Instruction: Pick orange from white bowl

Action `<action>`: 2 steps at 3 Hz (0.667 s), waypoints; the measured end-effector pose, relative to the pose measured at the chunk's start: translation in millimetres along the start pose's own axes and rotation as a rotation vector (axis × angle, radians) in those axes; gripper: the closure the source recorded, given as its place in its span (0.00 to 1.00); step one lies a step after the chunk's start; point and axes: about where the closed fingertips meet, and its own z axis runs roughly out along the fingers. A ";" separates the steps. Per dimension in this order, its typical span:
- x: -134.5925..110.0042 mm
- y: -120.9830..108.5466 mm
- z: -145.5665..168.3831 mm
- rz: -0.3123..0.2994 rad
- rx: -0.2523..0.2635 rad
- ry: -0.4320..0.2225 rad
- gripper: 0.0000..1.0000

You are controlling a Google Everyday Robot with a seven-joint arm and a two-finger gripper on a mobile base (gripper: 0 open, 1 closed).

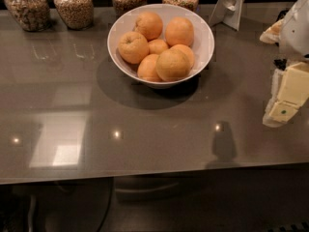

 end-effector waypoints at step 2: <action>-14.3 -12.2 3.3 0.022 0.030 -0.069 0.00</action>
Offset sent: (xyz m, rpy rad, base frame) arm 0.0426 0.0273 0.0036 0.1744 -0.1010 -0.0257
